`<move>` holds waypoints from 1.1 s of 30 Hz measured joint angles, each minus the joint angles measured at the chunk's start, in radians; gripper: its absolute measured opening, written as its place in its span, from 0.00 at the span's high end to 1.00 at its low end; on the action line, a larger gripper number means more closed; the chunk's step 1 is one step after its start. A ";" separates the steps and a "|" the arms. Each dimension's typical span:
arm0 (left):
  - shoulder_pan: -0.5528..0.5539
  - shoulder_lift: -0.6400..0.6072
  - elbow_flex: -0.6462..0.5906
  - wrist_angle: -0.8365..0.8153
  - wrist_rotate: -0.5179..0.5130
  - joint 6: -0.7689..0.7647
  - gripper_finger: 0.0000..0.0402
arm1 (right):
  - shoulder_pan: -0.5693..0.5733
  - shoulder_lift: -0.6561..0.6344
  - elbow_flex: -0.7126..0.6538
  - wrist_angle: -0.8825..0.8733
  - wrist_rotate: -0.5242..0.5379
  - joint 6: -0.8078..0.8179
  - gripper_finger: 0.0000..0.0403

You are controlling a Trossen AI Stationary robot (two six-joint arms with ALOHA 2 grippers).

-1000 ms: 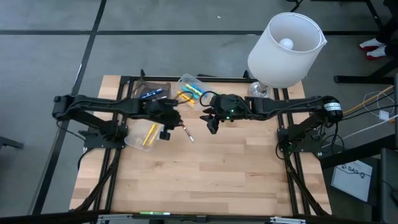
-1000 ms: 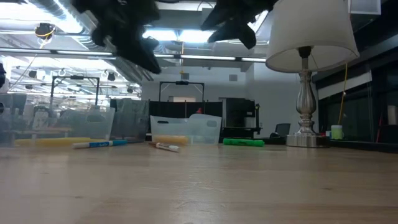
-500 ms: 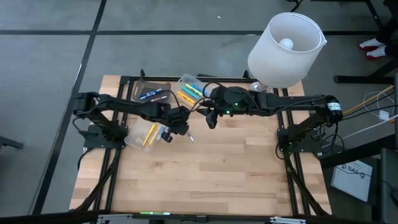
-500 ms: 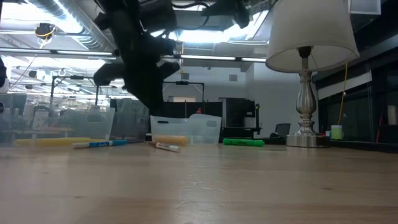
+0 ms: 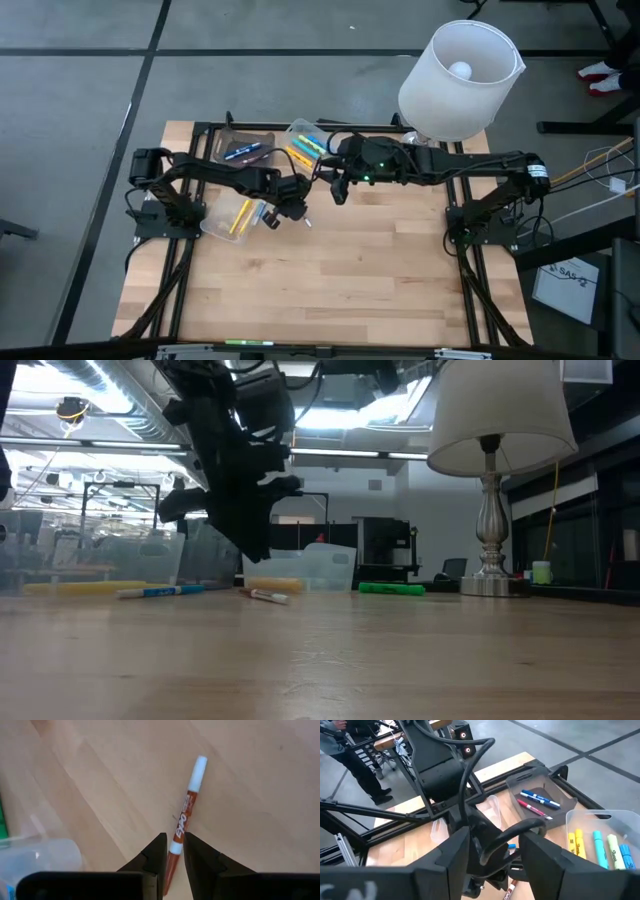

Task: Pick & Place Markers
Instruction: Put the brown marker into the black bin

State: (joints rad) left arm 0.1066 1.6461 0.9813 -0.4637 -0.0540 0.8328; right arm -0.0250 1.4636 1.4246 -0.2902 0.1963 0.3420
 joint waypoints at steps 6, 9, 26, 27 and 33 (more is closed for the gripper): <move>0.000 0.006 -0.002 -0.031 -0.034 -0.054 0.85 | 0.000 0.001 0.005 -0.116 0.003 0.080 0.58; 0.000 0.006 -0.003 -0.093 -0.031 -0.056 0.85 | -0.003 -0.004 0.005 -0.225 0.007 0.140 0.58; 0.000 0.007 -0.004 -0.042 0.023 0.025 0.85 | -0.045 -0.014 0.005 -0.643 -0.004 0.253 0.58; 0.001 0.010 -0.004 -0.026 0.022 0.028 0.85 | -0.045 -0.014 0.005 -0.654 0.012 0.252 0.58; 0.019 0.034 -0.003 0.029 0.026 0.047 0.85 | -0.045 -0.013 0.004 -0.742 0.021 0.227 0.58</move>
State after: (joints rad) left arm 0.1256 1.6800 0.9788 -0.4343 -0.0275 0.8797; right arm -0.0704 1.4509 1.4284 -1.0324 0.2169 0.5690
